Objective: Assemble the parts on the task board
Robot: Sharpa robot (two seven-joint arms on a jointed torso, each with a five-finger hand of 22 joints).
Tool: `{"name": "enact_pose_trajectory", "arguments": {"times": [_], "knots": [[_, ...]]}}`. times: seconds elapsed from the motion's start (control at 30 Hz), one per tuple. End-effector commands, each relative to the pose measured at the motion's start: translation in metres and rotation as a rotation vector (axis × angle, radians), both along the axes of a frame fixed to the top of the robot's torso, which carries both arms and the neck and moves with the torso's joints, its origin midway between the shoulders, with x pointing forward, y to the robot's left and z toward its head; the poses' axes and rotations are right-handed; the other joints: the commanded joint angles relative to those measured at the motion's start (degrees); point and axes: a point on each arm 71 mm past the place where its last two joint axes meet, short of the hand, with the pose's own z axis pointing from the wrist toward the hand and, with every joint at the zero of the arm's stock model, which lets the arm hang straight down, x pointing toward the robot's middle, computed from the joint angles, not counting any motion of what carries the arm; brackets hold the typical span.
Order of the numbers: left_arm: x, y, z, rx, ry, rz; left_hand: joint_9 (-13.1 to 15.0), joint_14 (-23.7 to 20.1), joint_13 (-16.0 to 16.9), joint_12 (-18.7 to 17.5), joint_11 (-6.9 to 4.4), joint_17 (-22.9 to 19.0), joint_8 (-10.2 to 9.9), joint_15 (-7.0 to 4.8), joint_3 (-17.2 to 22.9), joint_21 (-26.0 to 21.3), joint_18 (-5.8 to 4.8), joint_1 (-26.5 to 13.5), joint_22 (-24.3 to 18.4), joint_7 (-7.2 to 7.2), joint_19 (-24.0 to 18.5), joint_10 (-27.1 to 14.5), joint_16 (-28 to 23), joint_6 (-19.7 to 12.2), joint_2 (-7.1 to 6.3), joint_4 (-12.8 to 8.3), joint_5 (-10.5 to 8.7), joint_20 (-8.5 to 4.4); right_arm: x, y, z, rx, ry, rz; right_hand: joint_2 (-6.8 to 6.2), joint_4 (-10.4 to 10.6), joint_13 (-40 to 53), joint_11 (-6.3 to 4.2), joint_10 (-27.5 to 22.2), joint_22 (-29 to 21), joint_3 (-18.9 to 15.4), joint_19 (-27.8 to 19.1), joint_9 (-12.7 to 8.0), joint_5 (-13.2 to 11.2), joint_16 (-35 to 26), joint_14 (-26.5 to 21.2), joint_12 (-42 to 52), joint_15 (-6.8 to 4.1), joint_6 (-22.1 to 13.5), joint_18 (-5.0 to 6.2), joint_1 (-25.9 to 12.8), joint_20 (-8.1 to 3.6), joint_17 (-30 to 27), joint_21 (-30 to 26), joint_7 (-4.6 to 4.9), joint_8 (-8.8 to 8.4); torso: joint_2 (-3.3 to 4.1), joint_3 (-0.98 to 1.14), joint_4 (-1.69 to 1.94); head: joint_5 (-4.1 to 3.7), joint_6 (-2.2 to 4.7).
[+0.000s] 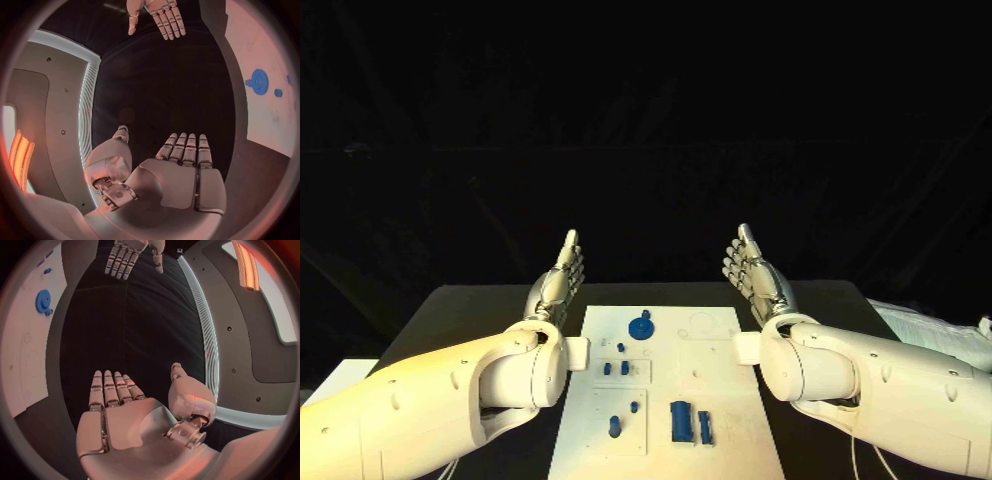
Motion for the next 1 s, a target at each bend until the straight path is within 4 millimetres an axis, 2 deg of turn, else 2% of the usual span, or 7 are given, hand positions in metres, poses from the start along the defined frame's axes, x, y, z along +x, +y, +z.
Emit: {"name": "enact_pose_trajectory", "arguments": {"times": [0.03,0.53,0.57,0.63,0.67,0.8,1.0], "knots": [[-0.0003,-0.0002,0.0036,0.021,-0.041,0.011,-0.1,-3.9,-0.1,-0.3,-0.14,-0.1,-0.4,-0.05,-1.4,-0.4,-1.27,-5.7,-5.7,-0.18,-3.1,-4.1,-0.4,-3.9,0.00,0.0,-0.38,-0.79,-0.0002,-0.0012,0.0019,-0.006,-0.021,-0.026,-0.01,0.0,-0.1,-0.06,-4.5,-0.4,-0.4,-4.3,-0.1,-0.5,-0.2,-4.8,-0.4,0.00,-3.9,-1.22,-5.7,-0.19,-0.1,-0.6,-0.29,-0.32,0.00,-0.01,0.00,0.00,-0.01],[-0.0003,-0.0002,0.0036,0.021,-0.041,0.011,-0.1,-7.6,-0.1,-0.3,-0.14,-0.1,-0.4,-0.05,-1.4,-0.4,-1.27,-11.3,-5.7,-0.18,-10.0,-8.2,-0.4,-7.8,0.00,0.0,-0.38,-0.79,-0.0002,-0.0012,0.0019,-0.006,-0.021,-0.026,-0.01,0.0,-0.1,-0.06,-8.8,-0.4,-0.4,-8.5,-0.1,-0.5,-0.2,-9.5,-0.4,0.00,-7.5,-1.22,-11.4,-0.19,-0.1,-0.6,-0.29,-0.32,0.00,-0.01,0.00,0.00,-0.01],[-0.0003,-0.0002,0.0036,0.021,-0.041,0.011,-0.1,-7.9,-0.1,-0.3,-0.14,-0.1,-0.4,-0.05,-1.4,-0.4,-1.27,-11.5,-5.7,-0.18,-10.0,-8.3,-0.4,-7.8,0.00,0.0,-0.38,-0.79,-0.0002,-0.0012,0.0019,-0.006,-0.021,-0.026,-0.01,0.0,-0.1,-0.06,-9.9,-0.4,-0.4,-13.6,-0.1,-0.5,-0.2,-10.7,-0.4,0.00,-12.1,-1.22,-12.7,-0.19,-0.1,-0.6,-0.29,-0.32,0.00,-0.01,0.00,0.00,-0.01],[-0.0003,-0.0002,0.0036,0.021,-0.041,0.011,-0.1,-8.1,-0.1,-0.3,-0.14,-0.1,-0.4,-0.05,-1.4,-0.4,-1.27,-12.1,-5.7,-0.18,-10.0,-8.7,-0.4,-8.2,0.00,0.0,-0.38,-0.79,-0.0002,-0.0012,0.0019,-0.006,-0.021,-0.026,-0.01,0.0,-0.1,-0.06,-14.0,-0.4,-0.4,-13.6,-0.1,-0.5,-0.2,-15.0,-0.4,0.00,-12.1,-1.22,-18.0,-0.19,-0.1,-0.6,-0.29,-0.32,0.00,-0.01,0.00,0.00,-0.01],[-0.0003,-0.0002,0.0036,0.021,-0.041,0.011,-0.1,-12.2,-0.1,-0.3,-0.14,-0.1,-0.4,-0.05,-1.4,-0.4,-1.27,-12.1,-5.7,-0.18,-10.0,-8.8,-0.4,-12.3,0.00,0.0,-0.38,-0.79,-0.0002,-0.0012,0.0019,-0.006,-0.021,-0.026,-0.01,0.0,-0.1,-0.06,-14.0,-0.4,-0.4,-13.6,-0.1,-0.5,-0.2,-15.0,-0.4,0.00,-12.1,-1.22,-18.0,-0.19,-0.1,-0.6,-0.29,-0.32,0.00,-0.01,0.00,0.00,-0.01],[-0.0003,-0.0002,0.0036,0.021,-0.041,0.011,-0.1,-12.2,-0.1,-0.3,-0.14,-0.1,-0.4,-0.05,-1.4,-0.4,-1.27,-17.9,-5.7,-0.18,-10.0,-12.9,-0.4,-12.3,0.00,0.0,-0.38,-0.79,-0.0002,-0.0012,0.0019,-0.006,-0.021,-0.026,-0.01,0.0,-0.1,-0.06,-14.0,-0.4,-0.4,-13.6,-0.1,-0.5,-0.2,-15.0,-0.4,0.00,-12.1,-1.22,-18.0,-0.19,-0.1,-0.6,-0.29,-0.32,0.00,-0.01,0.00,0.00,-0.01],[-0.0003,-0.0002,0.0036,0.021,-0.041,0.011,-0.1,-12.2,-0.1,-0.3,-0.14,-0.1,-0.4,-0.05,-1.4,-0.4,-1.27,-17.9,-5.7,-0.18,-10.0,-12.9,-0.4,-12.3,0.00,0.0,-0.38,-0.79,-0.0002,-0.0012,0.0019,-0.006,-0.021,-0.026,-0.01,0.0,-0.1,-0.06,-14.0,-0.4,-0.4,-13.6,-0.1,-0.5,-0.2,-15.0,-0.4,0.00,-12.1,-1.22,-18.0,-0.19,-0.1,-0.6,-0.29,-0.32,0.00,-0.01,0.00,0.00,-0.01]]}}
